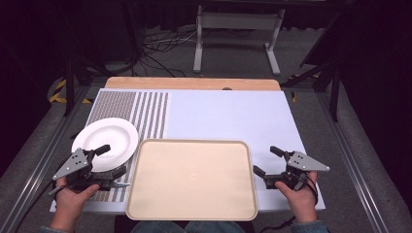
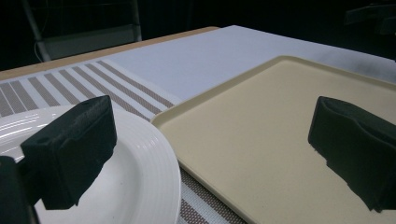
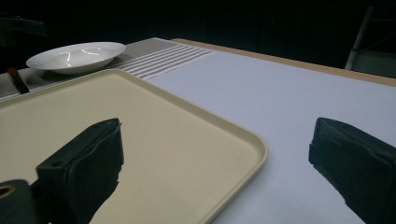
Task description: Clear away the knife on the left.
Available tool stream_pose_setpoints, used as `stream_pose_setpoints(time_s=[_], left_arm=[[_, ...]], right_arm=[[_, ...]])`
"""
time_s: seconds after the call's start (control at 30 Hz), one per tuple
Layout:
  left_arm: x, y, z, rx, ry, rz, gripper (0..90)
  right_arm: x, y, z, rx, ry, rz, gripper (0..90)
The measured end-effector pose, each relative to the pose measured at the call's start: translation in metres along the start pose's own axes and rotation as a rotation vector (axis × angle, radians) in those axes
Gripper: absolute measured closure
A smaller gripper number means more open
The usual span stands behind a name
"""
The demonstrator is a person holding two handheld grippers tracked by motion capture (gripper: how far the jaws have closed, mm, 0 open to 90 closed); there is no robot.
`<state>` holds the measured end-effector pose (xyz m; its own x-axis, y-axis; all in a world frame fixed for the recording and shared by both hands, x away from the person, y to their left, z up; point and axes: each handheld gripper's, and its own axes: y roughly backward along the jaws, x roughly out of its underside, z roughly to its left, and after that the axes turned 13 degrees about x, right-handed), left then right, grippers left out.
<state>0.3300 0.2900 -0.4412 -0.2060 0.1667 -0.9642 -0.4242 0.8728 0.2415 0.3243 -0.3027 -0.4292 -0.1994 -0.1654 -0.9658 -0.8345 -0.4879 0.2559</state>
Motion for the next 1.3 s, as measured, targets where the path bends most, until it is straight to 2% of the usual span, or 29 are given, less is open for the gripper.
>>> stream_pose_setpoints(time_s=[0.13, 0.2, 0.37, 0.43, 0.57, 0.87, 1.1, 1.3], left_arm=[[-0.001, -0.001, -0.001, 0.01, -0.004, 0.007, 2.5], [-0.003, -0.002, -0.001, 0.01, -0.019, 0.011, 2.4], [-0.011, 0.001, 0.002, 0.016, -0.032, 0.01, 2.4], [-0.015, 0.002, 0.003, 0.03, -0.033, 0.018, 3.0], [-0.018, 0.003, 0.005, 0.032, -0.03, 0.019, 3.9], [-0.029, 0.011, 0.008, 0.058, -0.054, 0.124, 5.5], [-0.035, 0.017, 0.009, 0.069, -0.092, 0.242, 5.2], [-0.038, 0.023, 0.008, 0.071, -0.106, 0.331, 5.0]], right_arm=[[0.001, 0.0, 0.0, -0.001, -0.002, 0.002, 3.5], [0.001, 0.0, 0.0, -0.002, -0.003, 0.001, 3.5], [0.001, 0.0, -0.001, 0.0, -0.009, -0.001, 3.4], [0.001, -0.001, -0.001, 0.002, -0.01, 0.0, 3.4], [0.001, -0.001, -0.001, 0.002, -0.012, -0.001, 3.4], [0.001, -0.003, -0.002, -0.003, -0.018, 0.007, 3.4], [0.001, -0.003, -0.002, -0.006, -0.019, 0.008, 3.4], [0.002, -0.004, -0.001, -0.011, -0.017, 0.012, 3.4]])
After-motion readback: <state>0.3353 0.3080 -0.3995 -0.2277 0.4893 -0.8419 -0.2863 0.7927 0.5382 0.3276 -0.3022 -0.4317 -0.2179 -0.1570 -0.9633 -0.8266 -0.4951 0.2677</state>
